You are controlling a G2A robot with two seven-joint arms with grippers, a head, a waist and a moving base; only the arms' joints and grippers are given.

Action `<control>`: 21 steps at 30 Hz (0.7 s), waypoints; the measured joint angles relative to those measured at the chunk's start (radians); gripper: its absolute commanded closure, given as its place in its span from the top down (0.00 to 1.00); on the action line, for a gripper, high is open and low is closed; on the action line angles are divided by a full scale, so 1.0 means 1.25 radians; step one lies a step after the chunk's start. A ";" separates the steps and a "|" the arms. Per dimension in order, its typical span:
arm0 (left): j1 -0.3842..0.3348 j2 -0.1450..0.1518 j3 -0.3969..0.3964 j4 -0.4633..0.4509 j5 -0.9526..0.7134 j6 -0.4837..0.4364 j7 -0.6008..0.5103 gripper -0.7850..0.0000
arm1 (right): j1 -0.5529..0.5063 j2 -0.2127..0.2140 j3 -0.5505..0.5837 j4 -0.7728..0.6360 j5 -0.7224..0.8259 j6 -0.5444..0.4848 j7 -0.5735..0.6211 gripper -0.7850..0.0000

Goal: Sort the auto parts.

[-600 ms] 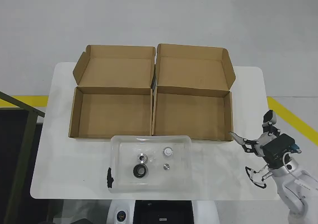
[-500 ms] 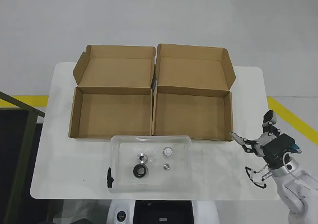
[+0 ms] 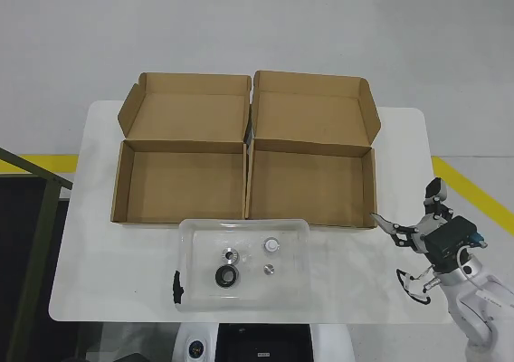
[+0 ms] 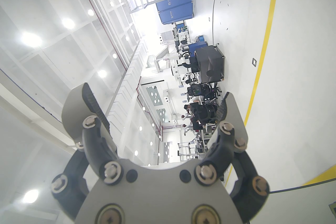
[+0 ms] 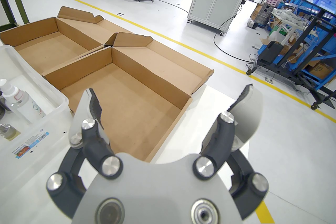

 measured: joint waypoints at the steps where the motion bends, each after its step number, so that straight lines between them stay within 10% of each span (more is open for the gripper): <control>1: 0.000 0.000 0.000 0.000 0.000 0.000 0.000 1.00 | 0.001 0.000 -0.004 0.001 0.004 -0.006 0.009 1.00; 21: 0.000 0.000 0.000 0.000 0.000 0.000 0.000 1.00 | 0.187 0.018 -0.202 0.019 0.122 -0.243 0.313 1.00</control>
